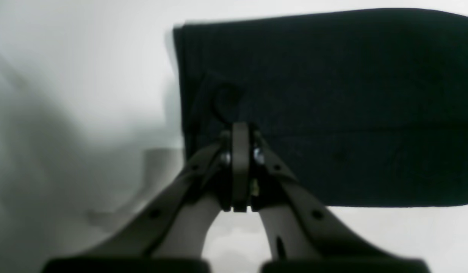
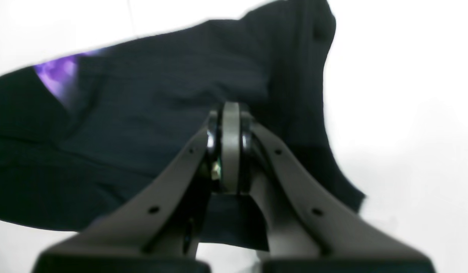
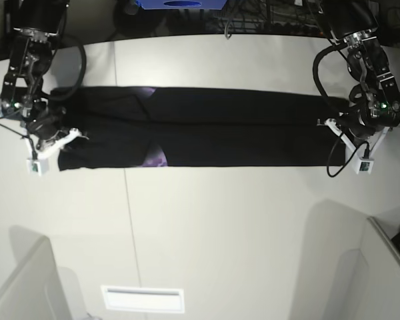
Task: Fold the T-shirt properly
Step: 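Release the hem on the collar edge and raise both grippers, then grasp the strip's end with the left gripper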
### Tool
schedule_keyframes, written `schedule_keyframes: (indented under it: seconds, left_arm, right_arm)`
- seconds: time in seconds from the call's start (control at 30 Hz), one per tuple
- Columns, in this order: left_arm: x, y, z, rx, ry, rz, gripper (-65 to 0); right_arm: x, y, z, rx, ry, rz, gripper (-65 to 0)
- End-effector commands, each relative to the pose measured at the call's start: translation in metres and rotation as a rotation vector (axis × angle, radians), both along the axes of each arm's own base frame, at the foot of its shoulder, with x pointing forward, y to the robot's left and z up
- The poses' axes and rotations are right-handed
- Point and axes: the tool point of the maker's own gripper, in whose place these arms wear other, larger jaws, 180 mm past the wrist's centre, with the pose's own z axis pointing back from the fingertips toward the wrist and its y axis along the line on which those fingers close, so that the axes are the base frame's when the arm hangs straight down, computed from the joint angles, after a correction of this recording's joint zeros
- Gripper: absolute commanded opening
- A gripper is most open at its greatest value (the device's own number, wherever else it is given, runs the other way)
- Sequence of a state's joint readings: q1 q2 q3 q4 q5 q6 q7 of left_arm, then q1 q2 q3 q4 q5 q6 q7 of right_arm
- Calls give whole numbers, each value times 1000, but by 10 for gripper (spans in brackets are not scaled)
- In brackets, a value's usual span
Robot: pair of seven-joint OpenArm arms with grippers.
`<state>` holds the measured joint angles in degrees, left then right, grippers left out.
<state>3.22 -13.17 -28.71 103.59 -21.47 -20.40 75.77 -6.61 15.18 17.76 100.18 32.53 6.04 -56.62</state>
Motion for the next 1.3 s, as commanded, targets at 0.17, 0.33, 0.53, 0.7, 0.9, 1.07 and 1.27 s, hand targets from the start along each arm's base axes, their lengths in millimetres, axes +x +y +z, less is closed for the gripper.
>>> schedule_keyframes:
  seconds: [0.17, 0.33, 0.53, 0.7, 0.9, 1.07, 1.27]
  left_arm:
    - [14, 24, -10, -44, -32, 78, -650]
    - [13, 28, -34, -93, -4, 120, -650]
    - [17, 23, -13, -56, -58, 73, -650]
    - [1, 34, 33, 34, -181, 29, -650]
    - [-22, 83, 48, -18, -274, 127, -556]
    - [-35, 102, 26, -123, -255, 210, -20]
    - [-14, 98, 3, -252, -250, 256, 0]
  right_arm:
    - [9, 3, 19, -12, -65, 19, -650]
    - [8, 3, 17, -10, -61, 18, -650]
    - [3, 3, 14, -10, -49, 19, -650]
    - [0, 3, 11, -12, -44, 16, -650]
    - [1, 4, 15, -15, -55, 23, -650]
    - [2, 6, 19, -17, -64, 28, -650]
    - [3, 8, 19, -10, -66, 27, -650]
